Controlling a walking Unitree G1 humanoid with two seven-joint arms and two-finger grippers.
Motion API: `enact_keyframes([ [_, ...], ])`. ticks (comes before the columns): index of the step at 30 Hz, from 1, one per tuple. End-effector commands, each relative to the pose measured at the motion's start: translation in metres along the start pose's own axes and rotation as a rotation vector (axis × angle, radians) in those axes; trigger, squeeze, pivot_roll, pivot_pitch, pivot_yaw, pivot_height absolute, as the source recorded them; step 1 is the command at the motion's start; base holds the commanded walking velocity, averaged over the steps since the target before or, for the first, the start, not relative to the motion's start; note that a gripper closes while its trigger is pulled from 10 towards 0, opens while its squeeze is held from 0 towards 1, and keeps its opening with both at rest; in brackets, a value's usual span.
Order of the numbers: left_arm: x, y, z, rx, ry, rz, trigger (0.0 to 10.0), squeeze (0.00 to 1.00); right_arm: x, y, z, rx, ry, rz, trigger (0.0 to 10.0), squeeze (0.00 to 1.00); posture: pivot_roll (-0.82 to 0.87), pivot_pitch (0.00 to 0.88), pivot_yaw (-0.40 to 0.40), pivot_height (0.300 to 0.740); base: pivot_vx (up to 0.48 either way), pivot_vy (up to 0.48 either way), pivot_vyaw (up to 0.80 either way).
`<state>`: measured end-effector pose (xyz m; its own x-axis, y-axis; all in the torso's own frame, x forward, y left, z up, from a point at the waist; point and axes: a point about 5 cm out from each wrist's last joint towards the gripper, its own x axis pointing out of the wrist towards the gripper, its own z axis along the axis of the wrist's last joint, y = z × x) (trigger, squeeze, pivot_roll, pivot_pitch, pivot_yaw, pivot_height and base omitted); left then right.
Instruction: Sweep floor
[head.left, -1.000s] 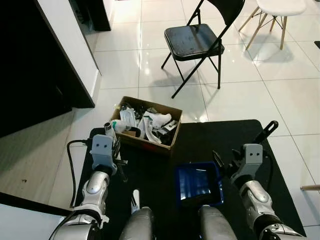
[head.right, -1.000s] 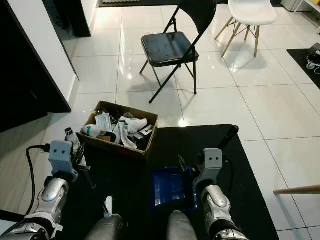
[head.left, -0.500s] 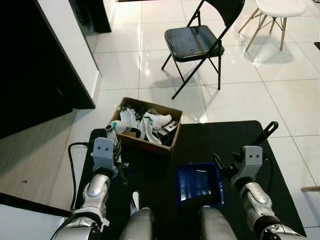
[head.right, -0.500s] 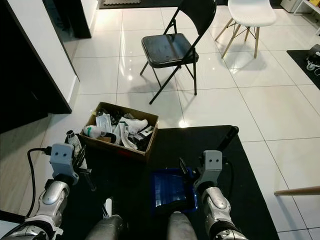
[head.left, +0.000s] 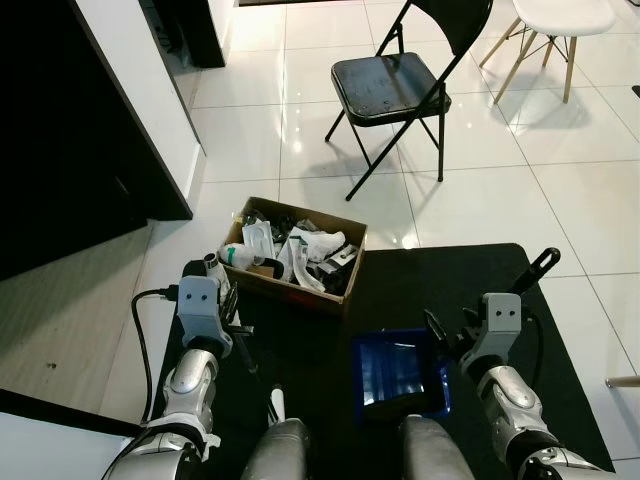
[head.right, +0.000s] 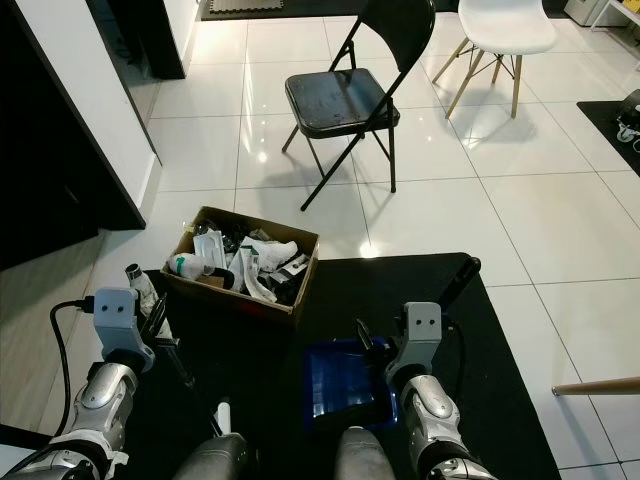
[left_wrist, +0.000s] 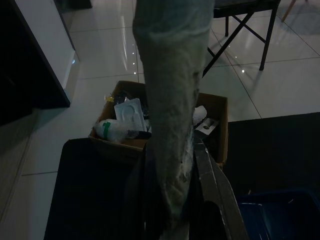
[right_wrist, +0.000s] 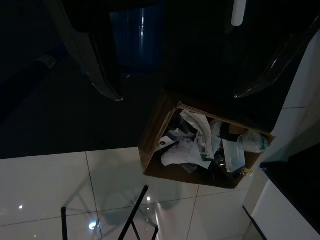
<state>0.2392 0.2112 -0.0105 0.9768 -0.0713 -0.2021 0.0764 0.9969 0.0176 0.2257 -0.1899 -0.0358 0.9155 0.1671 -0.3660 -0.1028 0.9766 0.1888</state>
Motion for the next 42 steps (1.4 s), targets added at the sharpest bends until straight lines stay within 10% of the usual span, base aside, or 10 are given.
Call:
enact_keyframes([
  [1, -0.0068, -0.0038, -0.0132, -0.029, 0.069, 0.002, 10.0, 0.00, -0.0008, 0.0004, -0.0035, 0.008, 0.020, -0.002, 10.0, 0.00, -0.01, 0.003, 0.008, 0.740, 0.000, 0.000, 0.00],
  [42, -0.0071, -0.0060, -0.0123, -0.025, 0.055, -0.025, 10.0, 0.00, -0.0013, -0.0016, -0.0035, 0.010, 0.022, -0.016, 10.0, 0.00, -0.01, 0.001, 0.005, 0.740, 0.000, 0.000, 0.00],
])
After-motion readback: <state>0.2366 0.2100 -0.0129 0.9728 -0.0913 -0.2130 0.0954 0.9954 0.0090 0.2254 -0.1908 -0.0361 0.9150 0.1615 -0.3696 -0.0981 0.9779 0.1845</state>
